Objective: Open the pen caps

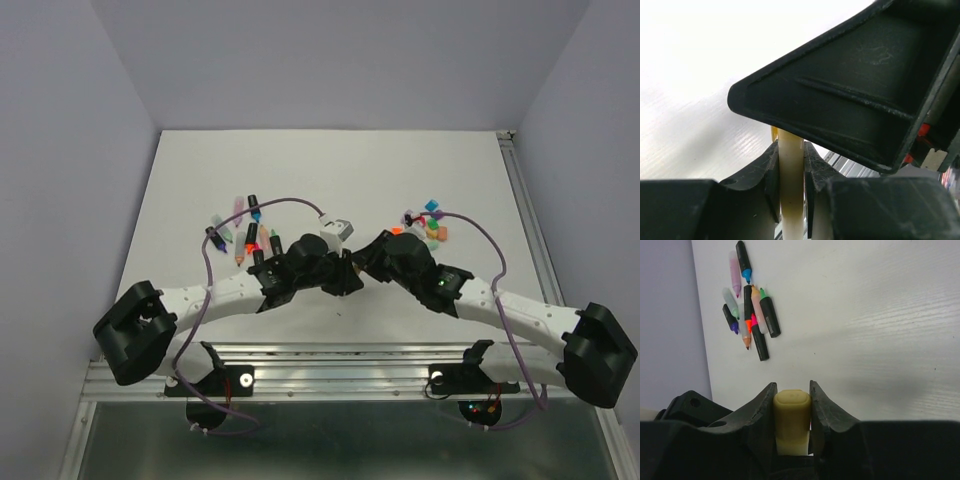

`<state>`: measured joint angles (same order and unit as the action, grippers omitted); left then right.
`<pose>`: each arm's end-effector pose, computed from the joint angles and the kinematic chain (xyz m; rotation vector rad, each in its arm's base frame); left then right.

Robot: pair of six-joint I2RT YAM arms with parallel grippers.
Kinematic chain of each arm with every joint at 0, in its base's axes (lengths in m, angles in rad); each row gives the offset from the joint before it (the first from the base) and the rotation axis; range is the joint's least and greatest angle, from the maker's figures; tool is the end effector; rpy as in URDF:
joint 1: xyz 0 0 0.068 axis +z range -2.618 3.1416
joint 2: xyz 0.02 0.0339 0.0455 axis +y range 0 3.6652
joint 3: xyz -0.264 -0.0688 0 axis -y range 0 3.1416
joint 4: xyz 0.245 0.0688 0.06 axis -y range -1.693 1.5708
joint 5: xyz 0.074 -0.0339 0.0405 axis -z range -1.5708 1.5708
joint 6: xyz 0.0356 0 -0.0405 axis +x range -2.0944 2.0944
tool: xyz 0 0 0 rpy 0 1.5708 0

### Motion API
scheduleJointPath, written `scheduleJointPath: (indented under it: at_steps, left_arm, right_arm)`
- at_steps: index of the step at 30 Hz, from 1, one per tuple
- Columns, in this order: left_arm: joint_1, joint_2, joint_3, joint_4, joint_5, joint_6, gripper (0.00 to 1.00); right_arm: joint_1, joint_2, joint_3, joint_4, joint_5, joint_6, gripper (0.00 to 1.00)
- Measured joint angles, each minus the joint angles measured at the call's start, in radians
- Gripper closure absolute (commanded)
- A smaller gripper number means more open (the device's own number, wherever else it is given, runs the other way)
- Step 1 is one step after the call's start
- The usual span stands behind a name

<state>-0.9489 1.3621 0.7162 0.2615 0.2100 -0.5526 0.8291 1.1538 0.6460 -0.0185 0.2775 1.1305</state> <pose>0.1675 -0.2465 0.2314 0.5700 2.0670 -1.1485 0.1760 0.1777 0.2338 0.5045 2.1459 0.8792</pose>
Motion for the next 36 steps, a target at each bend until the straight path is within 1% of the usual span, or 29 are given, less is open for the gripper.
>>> scheduleJointPath:
  at_steps: [2,6,7,8,11,12,15,17,20,22,24,25,26,29,30,32,34,35,36]
  left_arm:
    - [0.000,-0.023,0.000,-0.016,-0.016,-0.013,1.00]
    - [0.005,-0.133,-0.022,-0.023,-0.097,-0.063,1.00]
    - [0.005,-0.181,-0.045,-0.038,-0.093,-0.087,1.00]
    - [-0.001,-0.244,-0.086,-0.053,-0.086,-0.110,1.00]
    - [-0.028,-0.385,-0.187,-0.089,-0.071,-0.161,1.00]
    - [-0.039,-0.433,-0.227,-0.108,-0.064,-0.187,1.00]
    - [-0.047,-0.486,-0.303,-0.150,-0.063,-0.236,1.00]
    - [-0.047,-0.502,-0.332,-0.190,-0.071,-0.265,1.00]
    - [-0.047,-0.478,-0.324,-0.255,-0.121,-0.293,1.00]
    - [-0.046,-0.431,-0.291,-0.301,-0.174,-0.298,1.00]
    - [-0.041,-0.349,-0.221,-0.351,-0.230,-0.297,1.00]
    - [-0.030,-0.294,-0.167,-0.380,-0.259,-0.290,1.00]
    - [-0.019,-0.259,-0.131,-0.399,-0.279,-0.285,1.00]
    - [0.047,-0.147,-0.003,-0.438,-0.335,-0.257,1.00]
    - [0.089,-0.092,0.048,-0.437,-0.358,-0.244,1.00]
    - [0.146,-0.043,0.077,-0.439,-0.368,-0.227,1.00]
    - [0.192,-0.001,0.090,-0.446,-0.373,-0.209,0.96]
    - [0.215,0.027,0.098,-0.456,-0.379,-0.199,0.92]
    - [0.236,0.054,0.104,-0.463,-0.385,-0.189,0.92]
  right_arm:
    - [0.011,0.007,0.018,-0.014,0.031,0.002,0.99]
    - [0.044,0.073,0.181,-0.124,0.134,-0.005,0.99]
    - [0.045,0.097,0.232,-0.160,0.240,-0.022,0.99]
    - [0.015,0.118,0.272,-0.197,0.327,-0.036,0.99]
    - [-0.114,0.166,0.322,-0.272,0.485,-0.083,0.99]
    - [-0.158,0.173,0.322,-0.282,0.503,-0.099,0.99]
    - [-0.260,0.183,0.320,-0.293,0.531,-0.169,0.99]
    - [-0.281,0.183,0.320,-0.286,0.529,-0.202,0.99]
    - [-0.285,0.204,0.320,-0.282,0.512,-0.245,0.99]
    - [-0.287,0.237,0.318,-0.274,0.497,-0.264,0.99]
    - [-0.296,0.279,0.306,-0.251,0.469,-0.287,0.98]
    - [-0.309,0.315,0.300,-0.248,0.444,-0.298,0.95]
    - [-0.319,0.336,0.297,-0.246,0.430,-0.304,0.94]
    - [-0.365,0.410,0.288,-0.238,0.384,-0.326,0.93]
    - [-0.373,0.427,0.286,-0.239,0.369,-0.332,0.91]
    - [-0.394,0.451,0.286,-0.235,0.354,-0.343,0.89]
    - [-0.413,0.471,0.286,-0.226,0.336,-0.356,0.84]
    - [-0.417,0.475,0.286,-0.222,0.328,-0.362,0.82]
    - [-0.423,0.479,0.286,-0.216,0.319,-0.370,0.78]
